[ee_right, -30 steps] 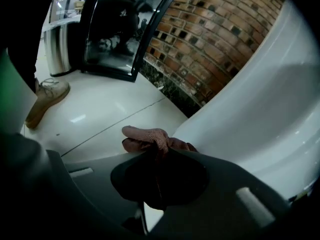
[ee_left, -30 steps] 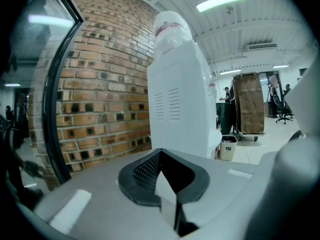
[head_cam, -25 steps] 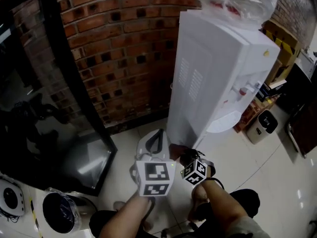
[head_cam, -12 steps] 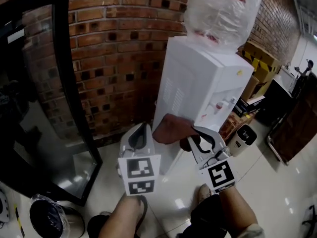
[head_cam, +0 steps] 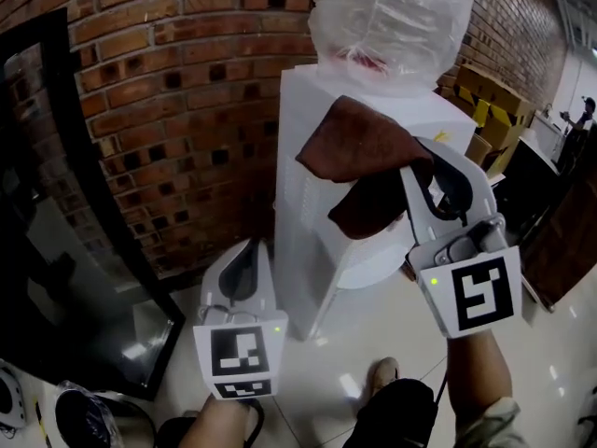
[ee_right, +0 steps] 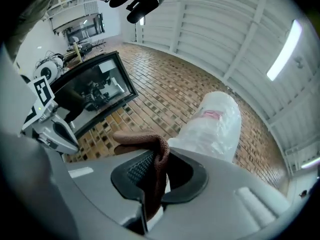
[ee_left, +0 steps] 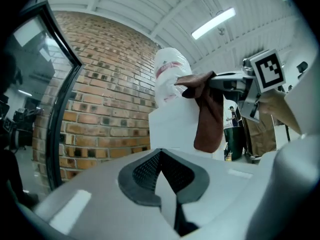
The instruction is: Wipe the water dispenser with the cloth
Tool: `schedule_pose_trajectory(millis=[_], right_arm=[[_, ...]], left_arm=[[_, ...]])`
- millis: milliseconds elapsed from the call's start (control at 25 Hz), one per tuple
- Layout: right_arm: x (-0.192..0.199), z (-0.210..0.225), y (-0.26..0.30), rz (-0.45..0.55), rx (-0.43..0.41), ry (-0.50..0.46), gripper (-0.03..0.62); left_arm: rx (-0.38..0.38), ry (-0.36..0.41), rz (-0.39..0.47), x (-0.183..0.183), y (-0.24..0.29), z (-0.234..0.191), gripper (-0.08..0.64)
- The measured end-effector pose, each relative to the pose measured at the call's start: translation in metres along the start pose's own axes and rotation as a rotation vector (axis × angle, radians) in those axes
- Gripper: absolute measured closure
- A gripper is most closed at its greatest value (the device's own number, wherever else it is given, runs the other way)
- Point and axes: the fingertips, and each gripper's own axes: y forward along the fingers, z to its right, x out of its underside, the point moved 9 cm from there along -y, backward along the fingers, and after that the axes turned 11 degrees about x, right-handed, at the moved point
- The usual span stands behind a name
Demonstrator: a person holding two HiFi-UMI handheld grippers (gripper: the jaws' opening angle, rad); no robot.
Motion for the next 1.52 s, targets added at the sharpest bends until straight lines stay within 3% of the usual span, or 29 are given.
schedule_pose_trajectory(millis=[280, 560, 800, 960, 1080, 1160, 1280, 1520], right_arm=[[0.003, 0.007, 0.012, 0.054, -0.023, -0.053, 0.541], [0.007, 0.029, 0.017, 0.07, -0.043, -0.124, 0.541], [0.014, 0.033, 0.042, 0.141, -0.097, -0.176, 0.541], [0.023, 0.04, 0.047, 0.179, -0.136, -0.189, 0.541], [0.028, 0.041, 0.049, 0.21, -0.156, -0.173, 0.541], [0.029, 0.041, 0.05, 0.236, -0.151, -0.15, 0.545], [0.03, 0.042, 0.049, 0.26, -0.119, -0.125, 0.545], [0.044, 0.061, 0.054, 0.178, -0.073, -0.132, 0.545]], left_arm=[[-0.01, -0.081, 0.037, -0.005, 0.014, 0.028, 0.56], [-0.098, -0.073, 0.078, -0.013, 0.01, 0.051, 0.56], [-0.207, -0.04, -0.012, -0.005, 0.009, 0.061, 0.56], [-0.227, 0.097, -0.098, -0.018, 0.019, 0.09, 0.56], [-0.25, 0.203, -0.072, -0.04, 0.021, 0.11, 0.56], [-0.266, 0.201, -0.045, -0.04, 0.022, 0.119, 0.56], [-0.227, 0.128, -0.068, -0.029, 0.032, 0.124, 0.56], [-0.164, 0.108, -0.081, -0.018, 0.048, 0.14, 0.56]])
